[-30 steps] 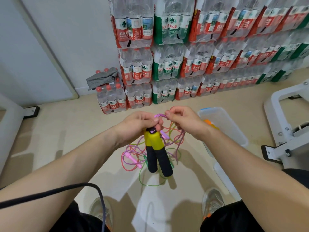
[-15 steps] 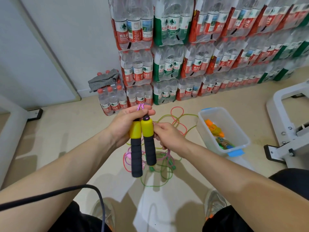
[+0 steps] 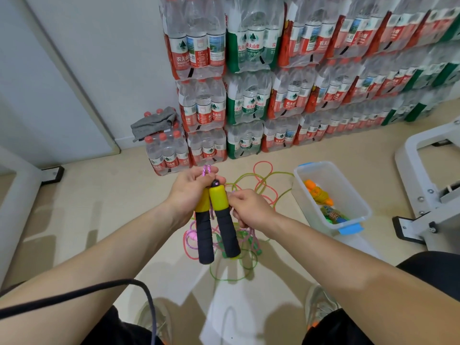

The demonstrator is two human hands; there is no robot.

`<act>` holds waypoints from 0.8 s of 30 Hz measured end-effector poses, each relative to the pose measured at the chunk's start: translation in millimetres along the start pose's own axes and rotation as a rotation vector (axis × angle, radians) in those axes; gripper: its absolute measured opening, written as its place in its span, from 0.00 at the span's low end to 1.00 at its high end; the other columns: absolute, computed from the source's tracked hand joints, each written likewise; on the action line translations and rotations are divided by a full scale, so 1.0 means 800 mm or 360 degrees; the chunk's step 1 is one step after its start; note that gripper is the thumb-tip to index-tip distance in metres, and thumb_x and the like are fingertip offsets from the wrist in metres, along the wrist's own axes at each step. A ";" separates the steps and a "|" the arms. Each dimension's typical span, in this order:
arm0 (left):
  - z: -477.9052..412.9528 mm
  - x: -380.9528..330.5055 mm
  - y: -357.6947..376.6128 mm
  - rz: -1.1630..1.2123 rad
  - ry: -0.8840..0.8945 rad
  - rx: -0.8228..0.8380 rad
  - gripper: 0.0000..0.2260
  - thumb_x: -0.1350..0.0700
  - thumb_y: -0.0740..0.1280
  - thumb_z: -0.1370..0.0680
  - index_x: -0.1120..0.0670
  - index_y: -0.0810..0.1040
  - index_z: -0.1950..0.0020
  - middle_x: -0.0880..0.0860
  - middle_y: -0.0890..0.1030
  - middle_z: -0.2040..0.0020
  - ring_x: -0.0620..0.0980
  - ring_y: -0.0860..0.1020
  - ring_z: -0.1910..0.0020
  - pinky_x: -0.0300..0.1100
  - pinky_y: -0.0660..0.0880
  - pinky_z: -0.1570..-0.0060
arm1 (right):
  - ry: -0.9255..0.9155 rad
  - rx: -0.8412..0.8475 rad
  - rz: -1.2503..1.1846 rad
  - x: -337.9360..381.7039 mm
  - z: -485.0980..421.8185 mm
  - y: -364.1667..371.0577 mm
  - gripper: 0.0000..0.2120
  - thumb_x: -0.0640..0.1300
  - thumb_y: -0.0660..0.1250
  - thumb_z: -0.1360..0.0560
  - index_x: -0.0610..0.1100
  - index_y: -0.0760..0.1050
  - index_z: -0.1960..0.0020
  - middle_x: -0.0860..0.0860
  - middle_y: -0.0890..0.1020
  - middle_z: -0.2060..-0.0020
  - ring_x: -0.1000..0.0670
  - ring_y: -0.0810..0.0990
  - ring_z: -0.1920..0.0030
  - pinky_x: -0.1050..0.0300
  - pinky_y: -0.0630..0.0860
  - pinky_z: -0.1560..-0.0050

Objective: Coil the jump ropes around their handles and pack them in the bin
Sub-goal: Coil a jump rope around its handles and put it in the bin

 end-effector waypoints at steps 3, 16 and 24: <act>-0.013 0.000 -0.015 -0.0043 0.0064 -0.0266 0.08 0.62 0.62 0.17 0.64 0.78 0.43 0.53 0.85 0.59 0.47 0.82 0.64 0.40 0.80 0.64 | -0.0087 -0.0044 0.0221 0.003 0.006 -0.001 0.18 0.48 0.57 0.16 0.39 0.79 0.53 0.54 0.73 0.74 0.48 0.74 0.70 0.50 0.73 0.60; -0.026 0.010 -0.021 -0.0242 0.0173 -0.0824 0.07 0.53 0.61 0.17 0.53 0.77 0.48 0.53 0.83 0.51 0.57 0.81 0.50 0.55 0.78 0.43 | -0.0530 -0.0022 0.0641 0.027 0.044 0.055 0.09 0.44 0.54 0.18 0.44 0.68 0.54 0.42 0.78 0.62 0.38 0.76 0.59 0.43 0.73 0.59; -0.022 0.013 -0.009 -0.0353 0.0214 -0.0736 0.14 0.48 0.57 0.16 0.55 0.69 0.35 0.55 0.78 0.45 0.54 0.76 0.46 0.55 0.74 0.38 | -0.0780 -0.0187 0.0730 0.025 0.062 0.070 0.19 0.43 0.55 0.17 0.43 0.64 0.27 0.45 0.77 0.46 0.40 0.76 0.48 0.45 0.73 0.53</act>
Point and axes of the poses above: each hand's wrist, its own z-axis away from the middle knuckle, its own y-axis out of the palm, x = y × z, the point moved 2 cm from there along -z, towards the middle knuckle
